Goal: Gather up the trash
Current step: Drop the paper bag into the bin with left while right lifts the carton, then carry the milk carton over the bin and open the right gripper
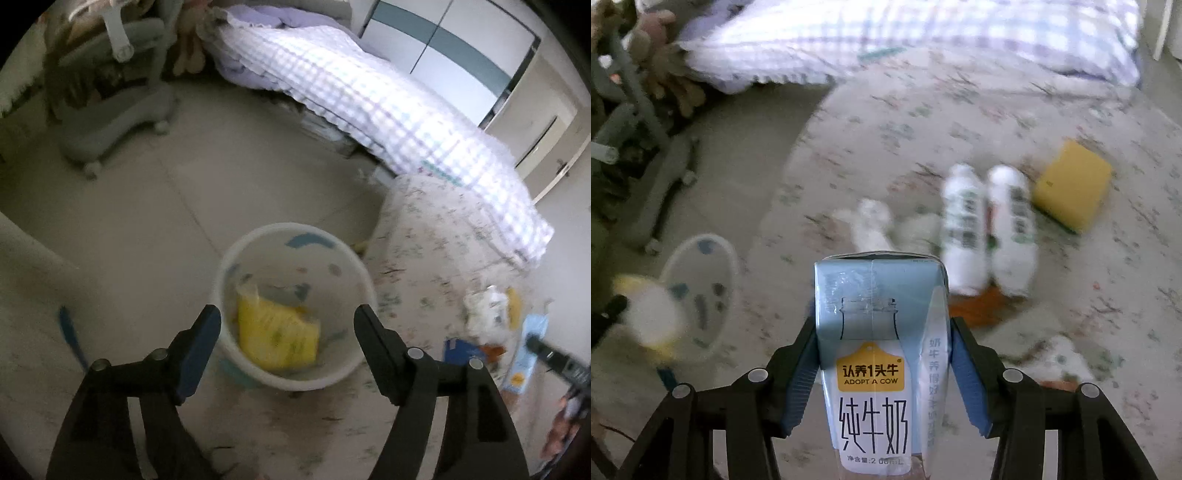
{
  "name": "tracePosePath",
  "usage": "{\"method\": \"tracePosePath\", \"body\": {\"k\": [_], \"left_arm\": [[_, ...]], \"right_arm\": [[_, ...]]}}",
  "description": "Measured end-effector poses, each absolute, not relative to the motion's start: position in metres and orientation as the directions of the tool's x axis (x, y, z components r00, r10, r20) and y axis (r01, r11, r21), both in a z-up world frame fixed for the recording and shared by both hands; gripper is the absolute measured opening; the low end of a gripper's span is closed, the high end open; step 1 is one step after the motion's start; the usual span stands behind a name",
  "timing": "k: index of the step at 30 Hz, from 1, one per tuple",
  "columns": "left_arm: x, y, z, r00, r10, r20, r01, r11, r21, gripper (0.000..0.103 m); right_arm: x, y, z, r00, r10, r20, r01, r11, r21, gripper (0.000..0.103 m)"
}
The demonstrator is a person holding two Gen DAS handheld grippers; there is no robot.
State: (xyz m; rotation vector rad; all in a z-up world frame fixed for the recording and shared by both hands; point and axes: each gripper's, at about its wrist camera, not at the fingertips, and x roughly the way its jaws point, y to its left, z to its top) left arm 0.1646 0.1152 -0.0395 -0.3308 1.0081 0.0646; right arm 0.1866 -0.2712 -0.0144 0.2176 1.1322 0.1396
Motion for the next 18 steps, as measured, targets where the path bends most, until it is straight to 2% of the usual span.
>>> {"method": "tracePosePath", "body": {"k": [1, 8, 18], "left_arm": [[0.162, 0.117, -0.040, 0.532, -0.077, -0.843, -0.207, 0.954, -0.218, 0.083], [0.145, 0.139, -0.049, 0.513, -0.011, -0.858, -0.204, 0.970, -0.134, 0.094], [0.127, 0.150, -0.061, 0.485, 0.043, -0.874, -0.175, 0.983, -0.049, 0.094]], "right_arm": [[0.191, -0.261, -0.013, 0.423, 0.227, -0.877, -0.006, 0.969, 0.248, 0.059], [0.200, -0.207, -0.006, 0.445, 0.300, -0.844, -0.081, 0.952, 0.295, 0.059], [0.229, -0.119, -0.027, 0.428, 0.389, -0.815, -0.175, 0.921, 0.348, 0.059]]}}
